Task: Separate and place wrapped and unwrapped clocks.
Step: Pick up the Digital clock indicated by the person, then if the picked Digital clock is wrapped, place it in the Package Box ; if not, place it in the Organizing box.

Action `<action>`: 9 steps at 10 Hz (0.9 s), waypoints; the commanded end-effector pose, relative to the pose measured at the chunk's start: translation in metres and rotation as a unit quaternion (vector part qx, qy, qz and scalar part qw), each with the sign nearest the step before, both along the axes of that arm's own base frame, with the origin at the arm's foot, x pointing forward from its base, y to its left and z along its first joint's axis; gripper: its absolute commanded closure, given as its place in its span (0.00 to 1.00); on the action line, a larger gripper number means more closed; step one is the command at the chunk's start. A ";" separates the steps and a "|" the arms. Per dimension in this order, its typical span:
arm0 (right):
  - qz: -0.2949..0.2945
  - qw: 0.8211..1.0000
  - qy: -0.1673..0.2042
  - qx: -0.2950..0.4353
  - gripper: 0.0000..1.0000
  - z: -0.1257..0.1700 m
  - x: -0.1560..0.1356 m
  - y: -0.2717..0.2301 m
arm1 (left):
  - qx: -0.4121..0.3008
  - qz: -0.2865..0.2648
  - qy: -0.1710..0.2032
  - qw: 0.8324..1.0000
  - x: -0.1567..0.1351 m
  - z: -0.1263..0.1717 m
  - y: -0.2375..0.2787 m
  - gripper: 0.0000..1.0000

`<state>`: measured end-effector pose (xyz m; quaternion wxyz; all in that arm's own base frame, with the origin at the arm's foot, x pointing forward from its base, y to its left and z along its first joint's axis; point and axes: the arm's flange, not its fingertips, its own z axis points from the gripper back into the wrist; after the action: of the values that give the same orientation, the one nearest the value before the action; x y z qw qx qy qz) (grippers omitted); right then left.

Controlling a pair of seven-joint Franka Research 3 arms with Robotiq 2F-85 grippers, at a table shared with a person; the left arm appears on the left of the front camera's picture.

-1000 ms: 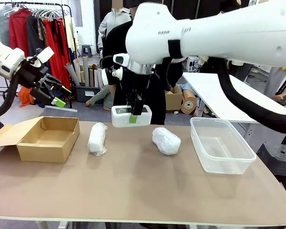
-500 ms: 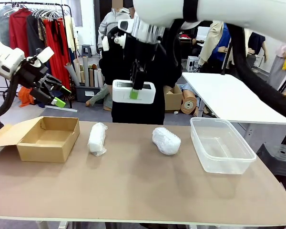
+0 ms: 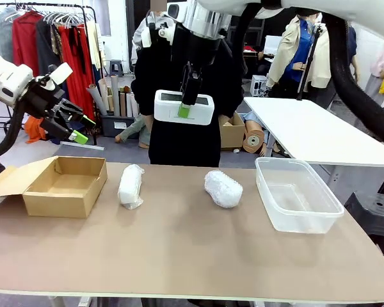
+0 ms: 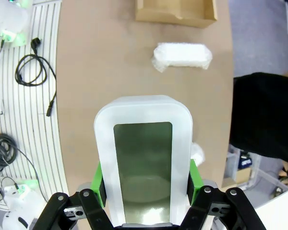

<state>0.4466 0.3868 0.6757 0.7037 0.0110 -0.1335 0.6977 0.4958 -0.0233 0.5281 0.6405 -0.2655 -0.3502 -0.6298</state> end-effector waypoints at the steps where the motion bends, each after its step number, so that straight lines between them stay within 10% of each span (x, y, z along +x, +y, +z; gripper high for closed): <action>1: -0.022 1.000 -0.015 -0.001 1.00 0.002 -0.003 -0.002 | 0.000 0.000 -0.001 1.000 0.000 0.001 0.000 0.00; 9: -0.003 1.000 -0.007 -0.002 1.00 0.002 0.000 -0.001 | 0.000 0.000 -0.001 1.000 0.000 0.001 0.000 0.00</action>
<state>0.4475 0.3877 0.6726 0.7036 0.0011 -0.1361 0.6975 0.4958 -0.0233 0.5281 0.6405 -0.2655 -0.3502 -0.6298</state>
